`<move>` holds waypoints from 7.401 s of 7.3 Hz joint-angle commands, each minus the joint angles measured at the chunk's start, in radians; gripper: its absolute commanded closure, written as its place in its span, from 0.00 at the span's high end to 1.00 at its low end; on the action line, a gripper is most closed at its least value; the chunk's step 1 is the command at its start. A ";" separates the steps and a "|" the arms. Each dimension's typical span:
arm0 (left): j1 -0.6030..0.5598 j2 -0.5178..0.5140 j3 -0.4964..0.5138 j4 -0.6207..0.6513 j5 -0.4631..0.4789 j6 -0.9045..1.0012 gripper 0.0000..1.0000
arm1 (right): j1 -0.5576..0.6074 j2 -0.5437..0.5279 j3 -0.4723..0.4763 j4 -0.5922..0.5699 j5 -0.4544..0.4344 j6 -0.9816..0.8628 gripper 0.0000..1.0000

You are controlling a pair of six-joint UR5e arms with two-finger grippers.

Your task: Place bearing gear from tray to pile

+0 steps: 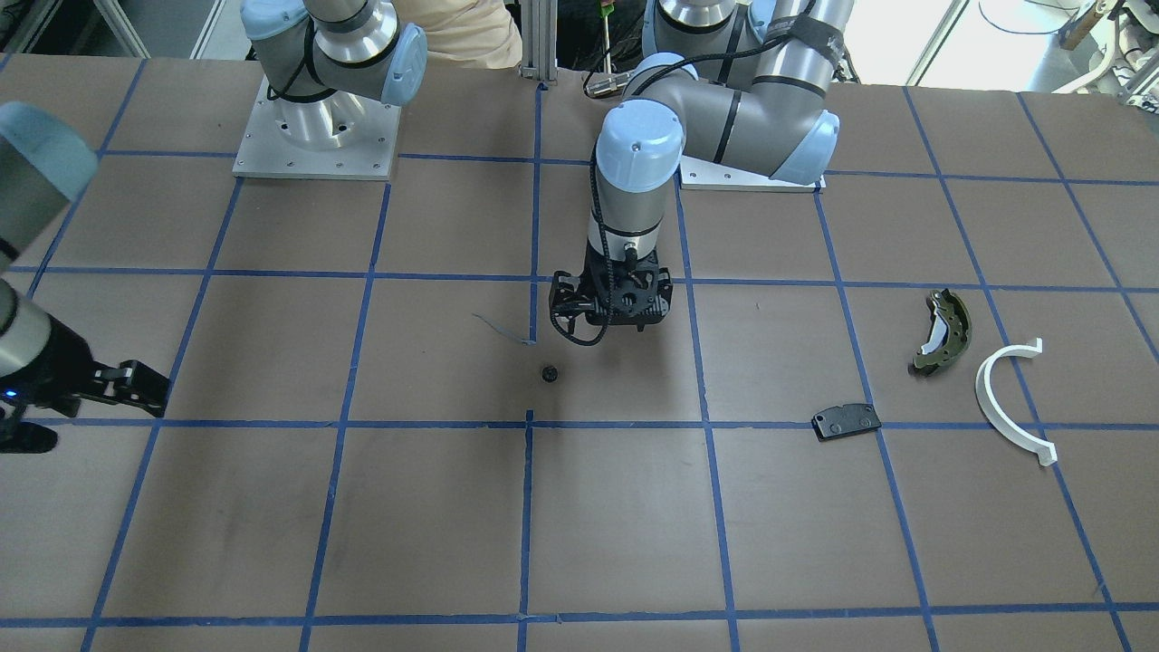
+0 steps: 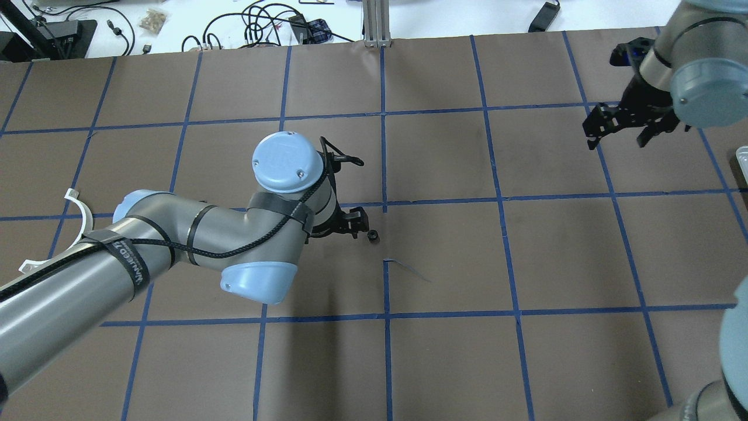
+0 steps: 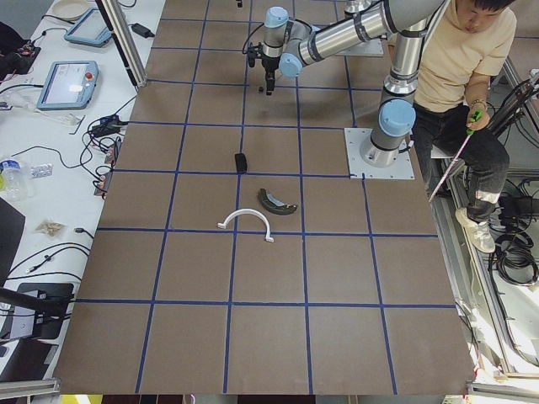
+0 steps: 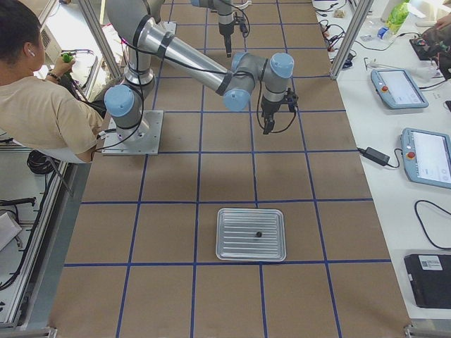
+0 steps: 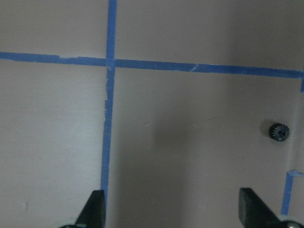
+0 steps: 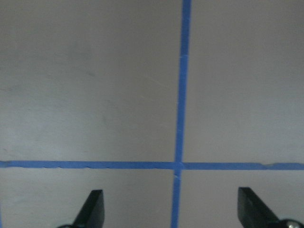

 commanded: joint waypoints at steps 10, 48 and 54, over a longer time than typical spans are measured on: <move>-0.065 -0.229 0.090 0.153 -0.002 0.015 0.91 | -0.481 0.364 -0.269 -0.172 -0.024 -0.467 0.83; 0.295 0.058 0.433 -0.599 0.024 0.358 1.00 | 0.878 0.149 0.094 -0.242 0.111 1.271 0.99; 0.290 0.179 0.576 -0.887 -0.019 0.359 1.00 | 0.627 -0.045 0.096 -0.098 0.054 0.746 1.00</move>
